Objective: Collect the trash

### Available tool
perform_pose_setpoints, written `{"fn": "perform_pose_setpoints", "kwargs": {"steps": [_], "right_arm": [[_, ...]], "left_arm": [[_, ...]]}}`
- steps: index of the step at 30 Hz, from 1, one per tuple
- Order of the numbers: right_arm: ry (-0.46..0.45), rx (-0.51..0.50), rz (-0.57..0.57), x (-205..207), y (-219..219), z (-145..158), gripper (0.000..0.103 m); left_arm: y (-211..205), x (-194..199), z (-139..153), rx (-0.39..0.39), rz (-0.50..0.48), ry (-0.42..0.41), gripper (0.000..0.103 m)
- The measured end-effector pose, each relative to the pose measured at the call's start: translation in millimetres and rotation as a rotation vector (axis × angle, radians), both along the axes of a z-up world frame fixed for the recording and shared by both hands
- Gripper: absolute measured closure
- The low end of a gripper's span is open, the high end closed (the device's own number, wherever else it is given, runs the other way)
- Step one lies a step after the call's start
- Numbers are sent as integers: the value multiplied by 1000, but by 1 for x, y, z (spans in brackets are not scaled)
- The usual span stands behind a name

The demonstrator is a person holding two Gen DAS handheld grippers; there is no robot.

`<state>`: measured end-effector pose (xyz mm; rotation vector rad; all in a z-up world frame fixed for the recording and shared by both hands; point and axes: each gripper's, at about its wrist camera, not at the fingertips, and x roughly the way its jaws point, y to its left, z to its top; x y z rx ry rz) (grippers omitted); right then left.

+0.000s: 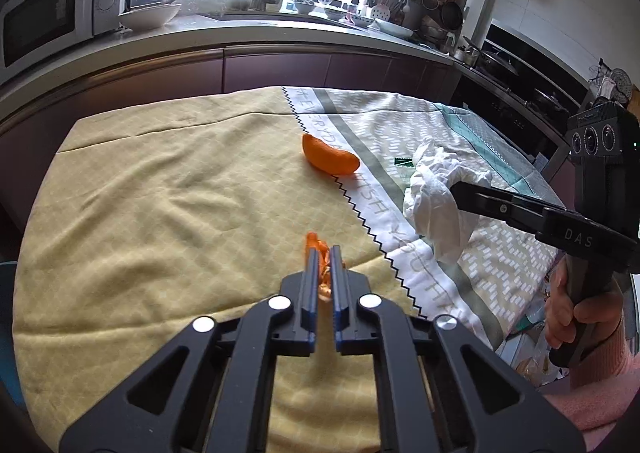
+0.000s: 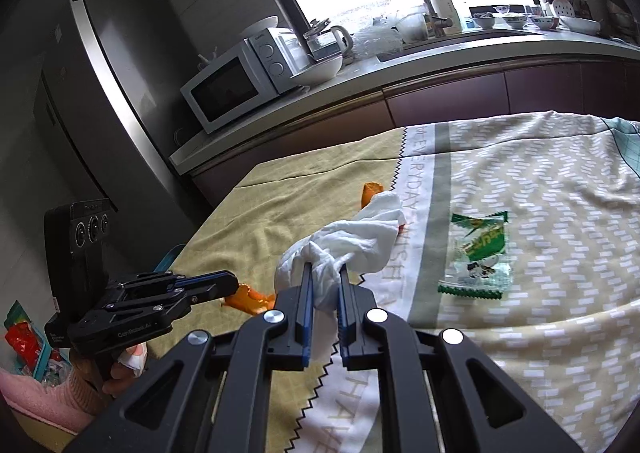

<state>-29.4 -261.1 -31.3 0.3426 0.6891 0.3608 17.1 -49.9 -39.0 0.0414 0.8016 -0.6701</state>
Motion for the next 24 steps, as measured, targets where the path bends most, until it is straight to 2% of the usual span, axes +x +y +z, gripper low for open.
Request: {"fn": "perform_pose_setpoints", "kwargs": {"steps": [8, 10, 11, 12, 15, 17, 19, 22, 24], "right_arm": [[10, 7, 46, 8, 21, -5, 94], [15, 8, 45, 8, 22, -7, 94], [18, 9, 44, 8, 22, -8, 94], [22, 11, 43, 9, 22, -9, 94], [32, 13, 42, 9, 21, -12, 94], [39, 16, 42, 11, 21, -14, 94], [44, 20, 43, 11, 21, -16, 94], [52, 26, 45, 14, 22, -19, 94], [54, 28, 47, 15, 23, -19, 94]], "left_arm": [[21, -4, -4, 5, 37, 7, 100], [19, -5, -11, 23, 22, 20, 87], [18, -5, -15, 35, 24, 25, 74], [16, -5, -19, 50, 24, 23, 67], [13, -7, -29, 85, 18, 20, 66], [12, -8, -33, 90, 9, 23, 60], [11, -5, -40, 101, 9, 34, 60], [10, 1, -47, 92, 11, 53, 66], [8, 1, -47, 88, 3, 52, 81]]}}
